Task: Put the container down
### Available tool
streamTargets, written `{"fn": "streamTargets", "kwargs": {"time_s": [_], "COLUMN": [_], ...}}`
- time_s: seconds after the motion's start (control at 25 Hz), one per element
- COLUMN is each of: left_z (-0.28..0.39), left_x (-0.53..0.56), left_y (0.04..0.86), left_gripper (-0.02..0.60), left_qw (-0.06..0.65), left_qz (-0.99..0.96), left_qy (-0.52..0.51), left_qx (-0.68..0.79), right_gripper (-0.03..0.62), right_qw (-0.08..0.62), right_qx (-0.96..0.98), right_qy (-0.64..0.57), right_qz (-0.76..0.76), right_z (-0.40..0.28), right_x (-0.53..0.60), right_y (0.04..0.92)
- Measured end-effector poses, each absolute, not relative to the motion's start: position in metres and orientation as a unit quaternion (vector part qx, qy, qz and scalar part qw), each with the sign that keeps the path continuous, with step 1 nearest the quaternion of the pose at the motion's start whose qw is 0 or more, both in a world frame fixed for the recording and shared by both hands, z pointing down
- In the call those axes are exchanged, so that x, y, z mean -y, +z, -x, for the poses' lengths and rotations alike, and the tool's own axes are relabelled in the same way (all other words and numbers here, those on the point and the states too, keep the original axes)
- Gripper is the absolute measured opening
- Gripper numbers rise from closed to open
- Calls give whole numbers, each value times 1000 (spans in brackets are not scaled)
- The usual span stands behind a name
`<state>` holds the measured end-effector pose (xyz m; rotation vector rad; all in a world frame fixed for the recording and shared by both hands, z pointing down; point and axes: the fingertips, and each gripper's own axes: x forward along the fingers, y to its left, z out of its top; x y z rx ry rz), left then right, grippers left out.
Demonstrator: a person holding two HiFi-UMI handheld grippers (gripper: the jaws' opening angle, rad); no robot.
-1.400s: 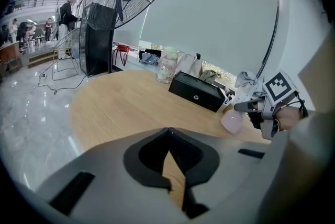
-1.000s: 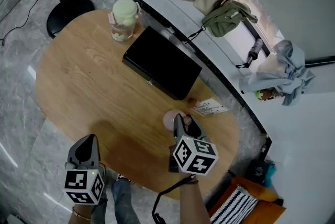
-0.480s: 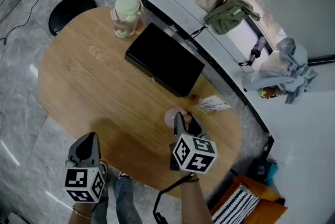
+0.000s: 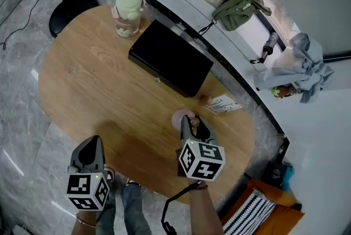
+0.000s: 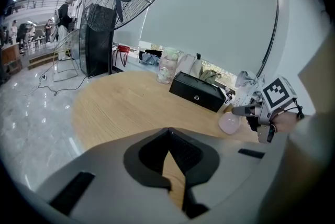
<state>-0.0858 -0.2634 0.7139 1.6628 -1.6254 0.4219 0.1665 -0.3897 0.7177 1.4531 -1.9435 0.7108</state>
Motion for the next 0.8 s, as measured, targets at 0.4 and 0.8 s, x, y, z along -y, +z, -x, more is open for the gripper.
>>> {"fn": "streamTargets", "kwargs": {"time_s": [0.4, 0.8], "left_z": [81, 84], "left_x": [261, 258], "left_y": [717, 720], "left_gripper": [-6, -6], "left_qw": [382, 385], "left_qz": [-654, -655], "left_qy": [167, 167], "left_qx": [631, 628], "right_gripper": [141, 141], "right_qw": [307, 307], "right_qx": [736, 734], "right_qy": [254, 247], "right_qz": [-548, -552], "right_z": [-166, -165], "right_x": [386, 386], "right_y": [718, 719]}}
